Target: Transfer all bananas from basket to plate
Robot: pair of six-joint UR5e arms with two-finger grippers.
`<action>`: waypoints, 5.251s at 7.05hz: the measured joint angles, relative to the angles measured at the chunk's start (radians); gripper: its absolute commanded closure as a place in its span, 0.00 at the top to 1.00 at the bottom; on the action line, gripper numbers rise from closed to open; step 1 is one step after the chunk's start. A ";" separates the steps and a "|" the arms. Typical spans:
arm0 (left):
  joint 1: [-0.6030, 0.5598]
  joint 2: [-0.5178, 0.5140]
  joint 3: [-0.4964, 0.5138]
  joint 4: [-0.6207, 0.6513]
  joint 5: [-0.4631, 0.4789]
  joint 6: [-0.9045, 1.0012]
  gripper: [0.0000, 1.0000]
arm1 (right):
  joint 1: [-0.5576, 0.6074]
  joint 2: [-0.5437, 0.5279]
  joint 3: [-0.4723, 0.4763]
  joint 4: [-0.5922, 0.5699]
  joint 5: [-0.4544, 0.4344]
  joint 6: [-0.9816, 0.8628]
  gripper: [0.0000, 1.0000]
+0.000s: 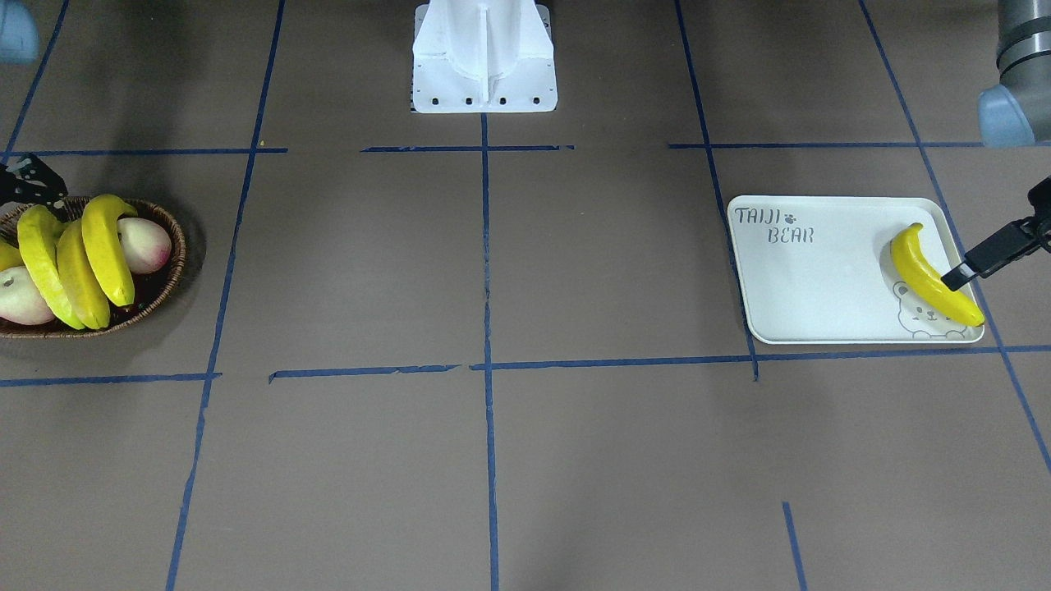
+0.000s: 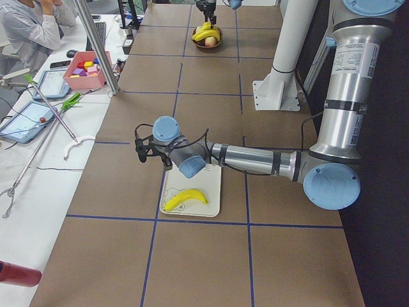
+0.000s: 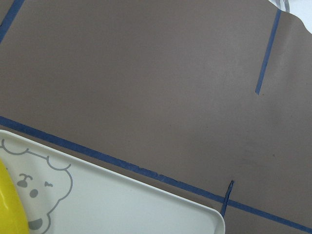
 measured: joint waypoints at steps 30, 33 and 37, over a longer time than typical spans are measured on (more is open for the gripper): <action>0.158 -0.212 -0.031 -0.027 0.003 -0.227 1.00 | -0.395 0.673 -0.079 0.180 -0.283 1.029 0.04; 0.255 -0.332 -0.061 -0.043 0.007 -0.484 1.00 | -0.486 0.824 -0.163 0.194 -0.411 1.131 0.04; 0.345 -0.421 -0.082 -0.044 0.070 -0.602 1.00 | -0.527 1.024 -0.331 0.193 -0.426 1.156 0.05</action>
